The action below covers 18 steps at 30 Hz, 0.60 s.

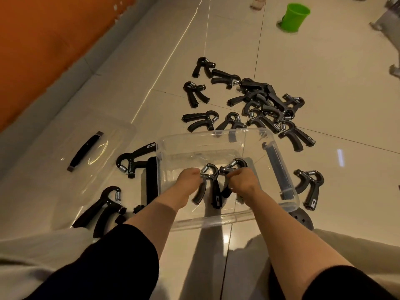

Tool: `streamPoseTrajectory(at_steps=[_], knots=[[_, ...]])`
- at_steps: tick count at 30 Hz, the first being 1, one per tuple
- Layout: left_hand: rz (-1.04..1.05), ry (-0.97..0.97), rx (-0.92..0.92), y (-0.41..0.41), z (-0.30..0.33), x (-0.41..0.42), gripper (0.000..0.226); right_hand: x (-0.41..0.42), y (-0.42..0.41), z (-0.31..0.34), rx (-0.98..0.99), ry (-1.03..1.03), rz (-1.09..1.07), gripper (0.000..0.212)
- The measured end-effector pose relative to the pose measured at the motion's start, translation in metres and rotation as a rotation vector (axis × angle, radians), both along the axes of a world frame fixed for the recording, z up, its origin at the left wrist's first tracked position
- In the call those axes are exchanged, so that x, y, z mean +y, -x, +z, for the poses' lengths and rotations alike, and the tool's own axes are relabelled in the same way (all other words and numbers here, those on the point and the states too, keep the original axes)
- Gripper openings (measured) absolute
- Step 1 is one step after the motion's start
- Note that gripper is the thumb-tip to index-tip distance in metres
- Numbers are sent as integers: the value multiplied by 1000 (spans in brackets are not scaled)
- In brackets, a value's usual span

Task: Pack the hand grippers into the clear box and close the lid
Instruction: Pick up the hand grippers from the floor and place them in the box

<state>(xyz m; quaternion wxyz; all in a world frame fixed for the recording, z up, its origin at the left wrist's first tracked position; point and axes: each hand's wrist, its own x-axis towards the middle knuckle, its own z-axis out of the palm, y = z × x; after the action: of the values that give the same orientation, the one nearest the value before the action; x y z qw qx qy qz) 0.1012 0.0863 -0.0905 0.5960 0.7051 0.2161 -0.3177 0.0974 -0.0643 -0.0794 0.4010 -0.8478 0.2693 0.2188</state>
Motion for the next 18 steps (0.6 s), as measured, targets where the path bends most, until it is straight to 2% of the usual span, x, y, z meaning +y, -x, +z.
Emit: streamPoseTrajectory(at_steps=[4,8,12,18], knots=[[186,59,-155,22,52,25,27,26,16,41,-157,-30,149,22],[468,-5,-271,65,78,56,21,61,45,75,-272,-114,326,22],[623,-108,-251,114,73,80,16,99,87,90,-451,-178,478,25],[705,-207,-123,199,41,117,44,147,152,69,-559,-125,697,19]])
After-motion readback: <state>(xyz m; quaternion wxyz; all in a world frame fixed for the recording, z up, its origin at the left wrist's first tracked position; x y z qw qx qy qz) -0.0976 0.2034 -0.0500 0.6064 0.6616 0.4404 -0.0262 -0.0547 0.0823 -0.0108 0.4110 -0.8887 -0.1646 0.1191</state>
